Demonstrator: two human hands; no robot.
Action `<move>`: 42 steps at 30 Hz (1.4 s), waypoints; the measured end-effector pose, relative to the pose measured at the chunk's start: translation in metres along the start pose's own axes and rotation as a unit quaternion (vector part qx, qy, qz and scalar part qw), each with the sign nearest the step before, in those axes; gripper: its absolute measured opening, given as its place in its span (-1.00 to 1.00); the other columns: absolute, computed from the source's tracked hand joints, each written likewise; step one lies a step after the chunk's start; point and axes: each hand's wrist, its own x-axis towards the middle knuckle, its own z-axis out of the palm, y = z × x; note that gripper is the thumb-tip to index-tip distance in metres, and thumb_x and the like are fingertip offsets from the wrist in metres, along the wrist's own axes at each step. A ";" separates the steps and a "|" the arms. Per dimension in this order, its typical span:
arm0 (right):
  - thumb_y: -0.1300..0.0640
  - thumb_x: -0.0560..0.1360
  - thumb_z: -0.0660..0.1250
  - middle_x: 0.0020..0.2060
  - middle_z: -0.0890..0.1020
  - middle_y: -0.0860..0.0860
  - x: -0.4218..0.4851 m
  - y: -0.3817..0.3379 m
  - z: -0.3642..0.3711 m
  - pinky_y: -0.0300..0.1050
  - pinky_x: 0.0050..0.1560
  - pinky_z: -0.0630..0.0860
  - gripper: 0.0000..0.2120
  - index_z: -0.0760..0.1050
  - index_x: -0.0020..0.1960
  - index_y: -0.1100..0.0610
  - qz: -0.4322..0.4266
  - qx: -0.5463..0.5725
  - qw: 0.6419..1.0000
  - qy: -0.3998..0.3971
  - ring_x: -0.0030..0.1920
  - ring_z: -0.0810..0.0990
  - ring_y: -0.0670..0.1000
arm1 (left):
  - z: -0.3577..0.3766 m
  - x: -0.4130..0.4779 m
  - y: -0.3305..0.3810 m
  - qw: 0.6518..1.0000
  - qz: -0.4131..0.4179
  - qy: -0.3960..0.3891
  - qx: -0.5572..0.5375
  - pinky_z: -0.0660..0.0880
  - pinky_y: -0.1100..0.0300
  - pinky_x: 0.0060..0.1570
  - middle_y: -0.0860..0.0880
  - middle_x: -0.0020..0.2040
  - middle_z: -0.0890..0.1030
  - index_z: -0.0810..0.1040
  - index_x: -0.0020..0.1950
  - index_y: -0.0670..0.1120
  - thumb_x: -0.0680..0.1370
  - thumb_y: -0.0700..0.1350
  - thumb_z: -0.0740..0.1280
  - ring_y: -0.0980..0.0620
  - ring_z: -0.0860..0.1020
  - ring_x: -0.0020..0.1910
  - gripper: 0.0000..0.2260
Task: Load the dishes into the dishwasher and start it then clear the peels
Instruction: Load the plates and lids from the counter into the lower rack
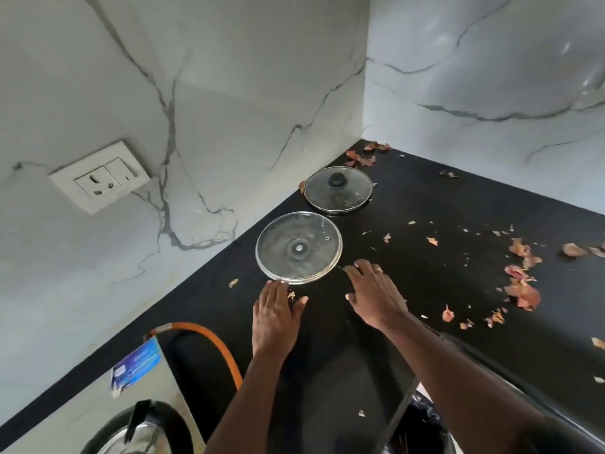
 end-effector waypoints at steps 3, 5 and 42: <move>0.07 0.52 0.41 0.42 0.35 0.07 0.031 -0.017 0.009 0.06 0.36 0.44 -0.43 0.30 0.47 0.03 -0.051 -0.023 0.998 0.005 0.41 0.36 0.14 | -0.002 0.021 -0.019 0.999 0.019 -0.009 0.038 0.22 -0.02 0.52 -0.07 0.56 0.31 0.31 0.53 -0.10 0.58 0.07 0.37 -0.05 0.15 0.59 -0.42; 0.11 0.53 0.40 0.49 0.30 0.07 0.046 -0.024 0.017 0.08 0.42 0.37 -0.44 0.30 0.48 0.01 -0.076 -0.030 0.997 0.008 0.48 0.29 0.16 | -0.003 0.034 -0.026 0.997 0.040 -0.015 0.060 0.16 0.01 0.55 -0.06 0.59 0.24 0.28 0.55 -0.11 0.55 -0.02 0.41 -0.04 0.09 0.61 -0.39; 0.21 0.44 0.44 0.12 0.67 0.01 -0.109 0.134 -0.040 0.10 0.35 0.48 -0.65 0.58 0.22 0.05 0.077 -0.005 0.971 0.229 0.21 0.61 0.10 | 0.037 0.033 0.189 0.885 0.463 -0.019 -0.029 0.46 0.10 0.31 -0.05 0.23 0.65 0.63 0.26 -0.11 0.43 -0.34 0.48 -0.02 0.59 0.24 -0.59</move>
